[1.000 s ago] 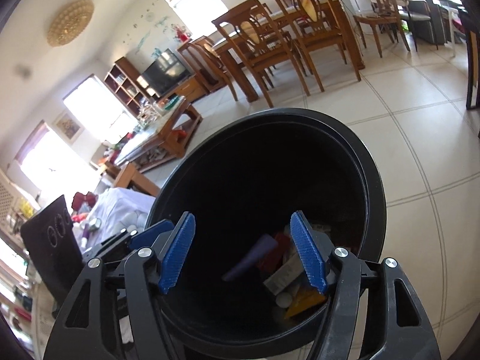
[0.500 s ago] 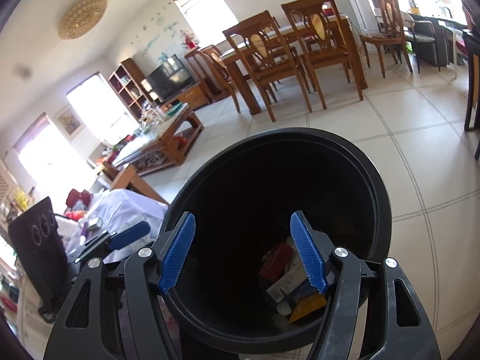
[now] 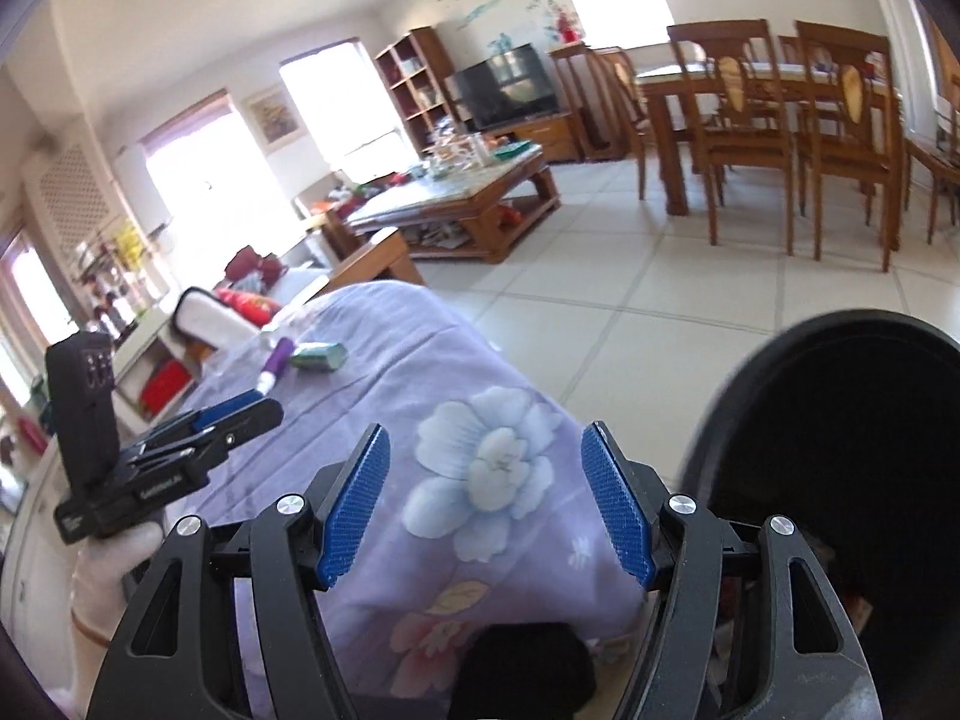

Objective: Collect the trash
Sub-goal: 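Move both tools back over the table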

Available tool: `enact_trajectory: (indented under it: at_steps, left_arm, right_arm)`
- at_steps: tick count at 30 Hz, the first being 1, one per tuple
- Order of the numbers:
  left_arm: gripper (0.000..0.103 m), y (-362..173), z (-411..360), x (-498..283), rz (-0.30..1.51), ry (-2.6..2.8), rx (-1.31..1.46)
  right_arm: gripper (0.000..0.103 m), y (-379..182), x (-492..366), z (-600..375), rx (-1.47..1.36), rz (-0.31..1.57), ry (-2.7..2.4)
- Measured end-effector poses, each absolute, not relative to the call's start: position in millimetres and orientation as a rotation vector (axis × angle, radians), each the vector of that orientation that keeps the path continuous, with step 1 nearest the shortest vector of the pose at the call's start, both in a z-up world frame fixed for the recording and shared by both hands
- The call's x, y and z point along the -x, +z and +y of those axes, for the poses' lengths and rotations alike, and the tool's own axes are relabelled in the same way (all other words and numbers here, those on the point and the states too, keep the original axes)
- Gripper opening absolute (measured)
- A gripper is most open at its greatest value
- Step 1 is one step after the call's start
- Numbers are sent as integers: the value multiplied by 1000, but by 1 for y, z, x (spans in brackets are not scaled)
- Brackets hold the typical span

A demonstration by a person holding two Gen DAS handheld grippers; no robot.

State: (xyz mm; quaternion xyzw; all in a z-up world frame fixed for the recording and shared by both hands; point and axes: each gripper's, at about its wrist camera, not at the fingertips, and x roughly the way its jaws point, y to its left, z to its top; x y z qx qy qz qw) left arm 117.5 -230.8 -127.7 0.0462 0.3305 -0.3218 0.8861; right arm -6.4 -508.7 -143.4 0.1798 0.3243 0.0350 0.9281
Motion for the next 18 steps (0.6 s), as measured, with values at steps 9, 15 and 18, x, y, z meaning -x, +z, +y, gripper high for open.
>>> enact_trajectory:
  at_steps: [9,15,18]
  left_arm:
    - [57,-135,-133,-195,754,-411,-68]
    - [57,-154,-106,-235,834,-367,-79]
    - [57,-162,-103,-247,866,-374,-71]
  right_arm:
    - [67,-147,-120,-380,-119,757,275]
    - [67,-155,-199,-328,39,813,348]
    - [67,-164,-232,-306,99,830,372]
